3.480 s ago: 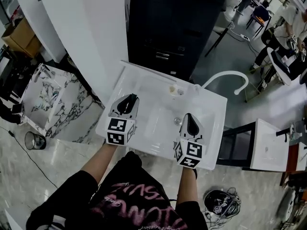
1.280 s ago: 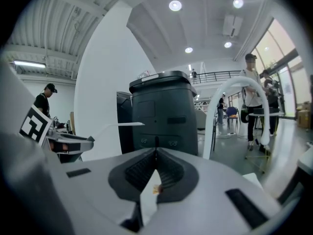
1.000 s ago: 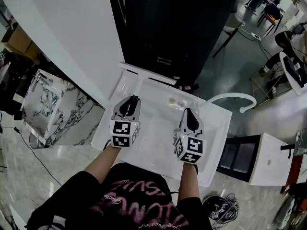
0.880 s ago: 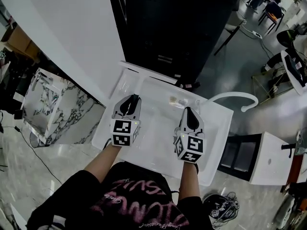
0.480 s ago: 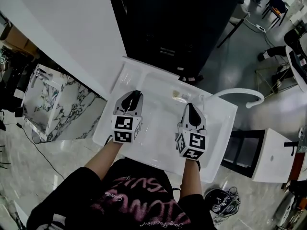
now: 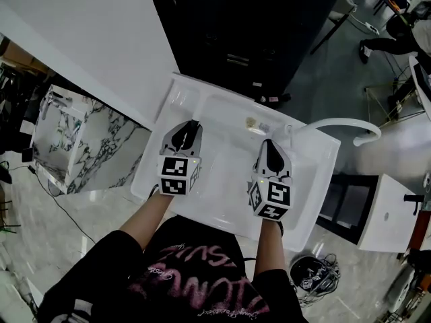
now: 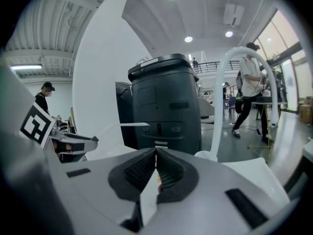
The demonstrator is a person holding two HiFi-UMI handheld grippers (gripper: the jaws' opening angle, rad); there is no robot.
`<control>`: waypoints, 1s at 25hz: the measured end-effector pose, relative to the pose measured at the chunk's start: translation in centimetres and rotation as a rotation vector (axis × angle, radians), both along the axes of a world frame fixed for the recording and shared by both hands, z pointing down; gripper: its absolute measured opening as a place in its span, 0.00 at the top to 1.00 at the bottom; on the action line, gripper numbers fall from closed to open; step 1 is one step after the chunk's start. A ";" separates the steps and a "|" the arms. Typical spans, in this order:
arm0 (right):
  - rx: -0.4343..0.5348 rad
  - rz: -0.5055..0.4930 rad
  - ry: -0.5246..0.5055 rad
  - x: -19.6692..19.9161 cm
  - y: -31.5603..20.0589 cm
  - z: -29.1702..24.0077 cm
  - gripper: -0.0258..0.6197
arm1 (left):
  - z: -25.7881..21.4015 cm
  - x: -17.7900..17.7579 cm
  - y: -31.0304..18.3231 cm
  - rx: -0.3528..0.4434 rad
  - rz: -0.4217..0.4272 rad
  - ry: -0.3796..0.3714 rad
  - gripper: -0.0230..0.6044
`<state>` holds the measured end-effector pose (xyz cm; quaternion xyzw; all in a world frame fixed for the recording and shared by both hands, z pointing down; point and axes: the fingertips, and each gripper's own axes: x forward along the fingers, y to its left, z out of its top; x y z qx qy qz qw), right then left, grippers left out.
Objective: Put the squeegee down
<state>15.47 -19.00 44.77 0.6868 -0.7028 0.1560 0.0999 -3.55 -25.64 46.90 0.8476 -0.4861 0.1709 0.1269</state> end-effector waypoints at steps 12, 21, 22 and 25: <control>-0.056 0.006 -0.032 -0.2 -0.2 3.4 0.93 | 3.8 -0.2 -0.1 -0.065 0.000 -0.026 0.81; -0.081 0.018 -0.044 0.1 -0.4 5.2 0.93 | 6.3 -0.3 0.1 -0.114 0.003 -0.047 0.81; -0.084 0.020 -0.048 0.0 -0.3 5.5 0.93 | 6.7 -0.3 0.1 -0.120 0.004 -0.049 0.81; -0.098 0.018 -0.049 -0.2 -0.1 6.4 0.93 | 7.6 -0.3 0.4 -0.138 0.003 -0.054 0.81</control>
